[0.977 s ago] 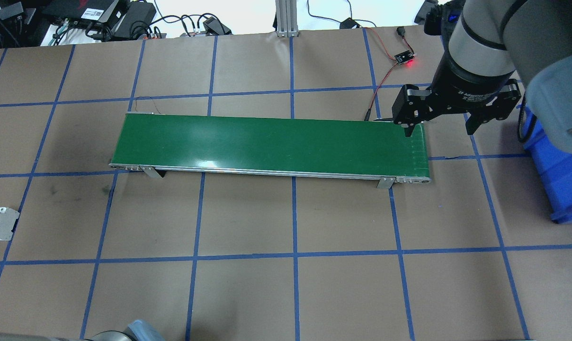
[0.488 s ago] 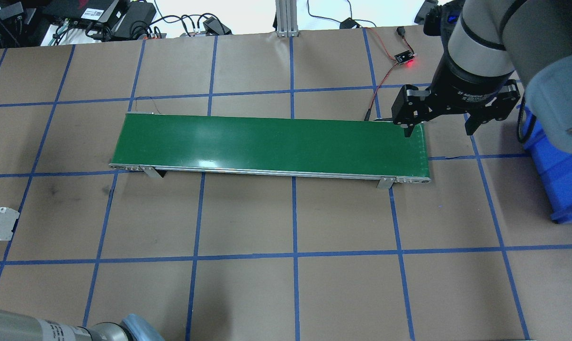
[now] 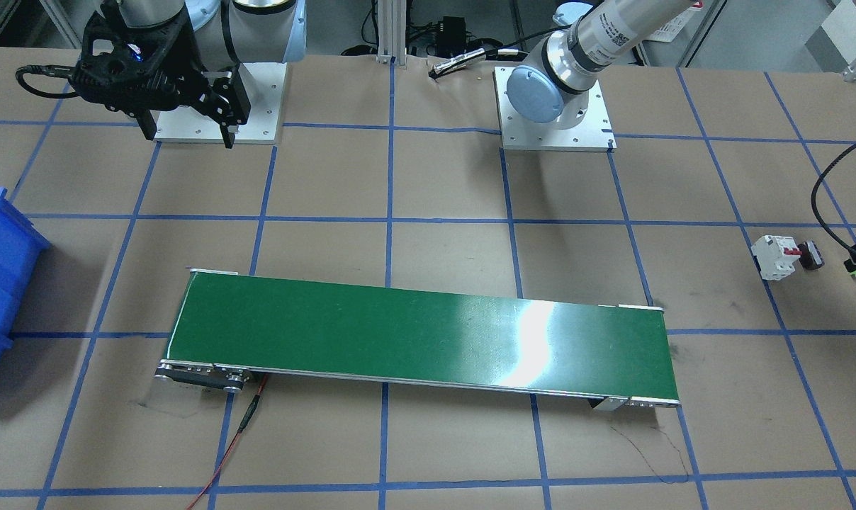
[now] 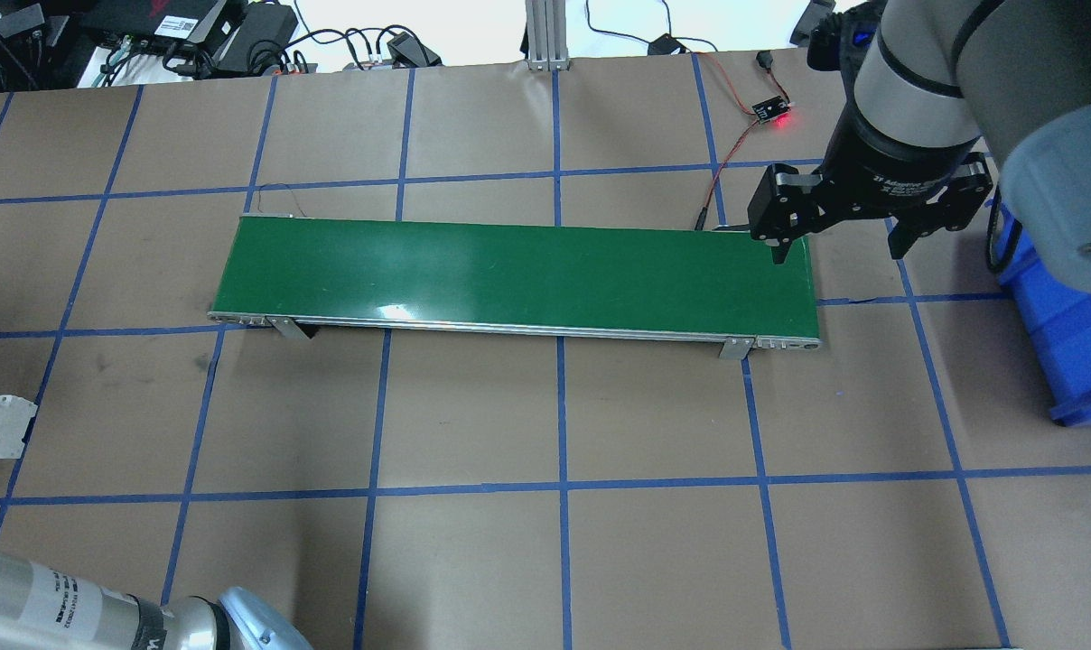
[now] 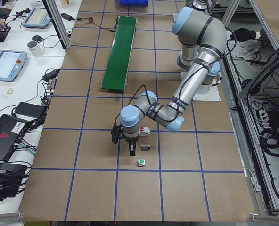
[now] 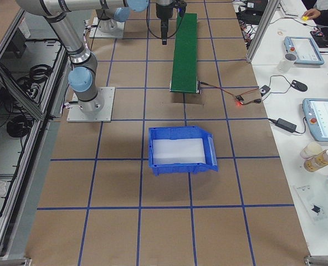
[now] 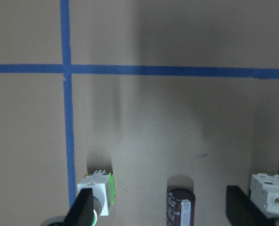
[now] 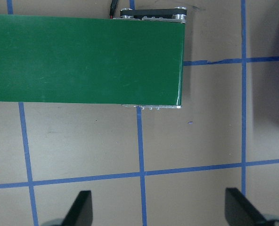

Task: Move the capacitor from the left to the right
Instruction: 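Close the left gripper on the black capacitor and lift it, then carry the capacitor with the left gripper over the belt's nearby end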

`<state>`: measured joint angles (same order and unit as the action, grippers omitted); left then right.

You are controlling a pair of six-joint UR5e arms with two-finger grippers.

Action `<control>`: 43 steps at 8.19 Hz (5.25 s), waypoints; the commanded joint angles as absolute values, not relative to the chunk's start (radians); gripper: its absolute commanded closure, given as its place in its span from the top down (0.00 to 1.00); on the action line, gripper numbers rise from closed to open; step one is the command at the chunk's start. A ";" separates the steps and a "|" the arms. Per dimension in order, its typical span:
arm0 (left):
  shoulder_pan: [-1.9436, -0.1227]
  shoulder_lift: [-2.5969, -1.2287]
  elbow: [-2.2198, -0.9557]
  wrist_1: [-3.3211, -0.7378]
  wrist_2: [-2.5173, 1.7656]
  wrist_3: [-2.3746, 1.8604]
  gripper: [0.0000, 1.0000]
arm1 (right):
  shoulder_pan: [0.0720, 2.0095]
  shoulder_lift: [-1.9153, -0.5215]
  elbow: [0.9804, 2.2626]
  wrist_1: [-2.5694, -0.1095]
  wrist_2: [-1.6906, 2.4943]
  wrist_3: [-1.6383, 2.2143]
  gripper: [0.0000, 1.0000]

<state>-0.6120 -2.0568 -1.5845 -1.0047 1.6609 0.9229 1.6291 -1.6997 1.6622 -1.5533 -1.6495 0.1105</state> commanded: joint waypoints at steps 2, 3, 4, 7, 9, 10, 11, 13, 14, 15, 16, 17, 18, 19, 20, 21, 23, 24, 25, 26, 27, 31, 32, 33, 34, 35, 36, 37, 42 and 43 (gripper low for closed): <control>-0.557 -2.065 -1.666 -0.997 1.646 0.951 1.00 | 1.634 -1.700 1.675 -1.545 -1.652 0.103 1.00; -0.555 -2.069 -1.667 -0.999 1.640 0.963 1.00 | 1.635 -1.698 1.680 -1.545 -1.649 0.109 1.00; -0.555 -2.069 -1.669 -0.999 1.638 0.965 1.00 | 1.643 -1.697 1.698 -1.546 -1.649 0.112 1.00; -0.555 -2.100 -1.677 -0.997 1.638 0.982 1.00 | 1.660 -1.695 1.706 -1.549 -1.654 0.112 1.00; -0.546 -2.108 -1.678 -0.999 1.637 0.999 1.00 | 1.661 -1.690 1.709 -1.545 -1.649 0.109 1.00; -0.542 -2.112 -1.680 -0.999 1.603 1.005 1.00 | 1.660 -1.686 1.703 -1.543 -1.648 0.109 1.00; -0.538 -2.112 -1.680 -0.999 1.548 1.028 1.00 | 1.657 -1.666 1.689 -1.545 -1.643 0.107 1.00; -0.535 -2.115 -1.680 -1.002 1.554 1.038 0.92 | 1.652 -1.660 1.678 -1.545 -1.641 0.112 1.00; -0.535 -2.117 -1.680 -1.002 1.560 1.042 0.82 | 1.649 -1.660 1.675 -1.539 -1.641 0.110 1.00; -0.535 -2.118 -1.680 -1.000 1.562 1.042 0.75 | 1.648 -1.657 1.671 -1.525 -1.640 0.107 1.00; -0.535 -2.118 -1.680 -1.002 1.565 1.040 0.72 | 1.647 -1.661 1.666 -1.475 -1.640 0.104 1.00; -0.535 -2.118 -1.680 -1.002 1.568 1.040 0.61 | 1.647 -1.658 1.642 -1.394 -1.647 0.103 1.00; -0.531 -2.118 -1.680 -1.006 1.569 1.039 0.59 | 1.647 -1.658 1.617 -1.355 -1.647 0.100 1.00; -0.517 -2.118 -1.680 -1.012 1.569 1.039 0.51 | 1.647 -1.658 1.593 -1.350 -1.647 0.100 1.00; -0.514 -2.118 -1.680 -1.015 1.589 1.039 0.40 | 1.644 -1.657 1.583 -1.350 -1.652 0.098 1.00; -0.514 -2.118 -1.680 -1.041 1.601 1.039 0.29 | 1.644 -1.657 1.585 -1.351 -1.652 0.104 1.00; -0.511 -2.118 -1.678 -1.061 1.617 1.039 0.06 | 1.631 -1.654 1.586 -1.358 -1.634 0.113 1.00; -0.512 -2.114 -1.677 -1.103 1.621 1.039 0.01 | 1.623 -1.641 1.585 -1.356 -1.632 0.114 1.00; -0.511 -2.102 -1.664 -1.217 1.647 1.032 0.00 | 1.623 -1.629 1.583 -1.355 -1.631 0.114 1.00; -0.512 -2.065 -1.655 -1.259 1.661 1.022 0.00 | 1.623 -1.628 1.585 -1.355 -1.632 0.114 1.00; -0.512 -2.013 -1.637 -1.267 1.651 1.014 0.00 | 1.623 -1.628 1.583 -1.353 -1.631 0.114 1.00; -0.648 -1.832 -1.597 -1.363 1.603 0.828 0.00 | 1.623 -1.634 1.585 -1.418 -1.651 0.110 1.00; -0.757 -1.804 -1.598 -1.367 1.603 0.727 0.00 | 1.624 -1.634 1.592 -1.445 -1.651 0.112 1.00; -0.878 -1.792 -1.598 -1.377 1.600 0.575 0.00 | 1.626 -1.635 1.600 -1.448 -1.644 0.110 1.00; -1.003 -1.786 -1.598 -1.378 1.601 0.448 0.00 | 1.631 -1.637 1.601 -1.447 -1.643 0.110 1.00; -1.123 -1.786 -1.600 -1.378 1.600 0.345 0.00 | 1.632 -1.638 1.609 -1.434 -1.641 0.110 1.00; -1.222 -1.784 -1.598 -1.378 1.601 0.243 0.00 | 1.631 -1.629 1.617 -1.451 -1.649 0.101 1.00; -1.285 -1.792 -1.598 -1.378 1.598 0.186 0.00 | 1.631 -1.626 1.618 -1.492 -1.635 0.107 1.00; -1.316 -1.917 -1.592 -1.267 1.539 0.370 0.00 | 1.623 -1.612 1.615 -1.568 -1.646 0.103 1.00; -1.316 -1.936 -1.574 -1.266 1.539 0.388 0.00 | 1.623 -1.609 1.615 -1.569 -1.651 0.106 1.00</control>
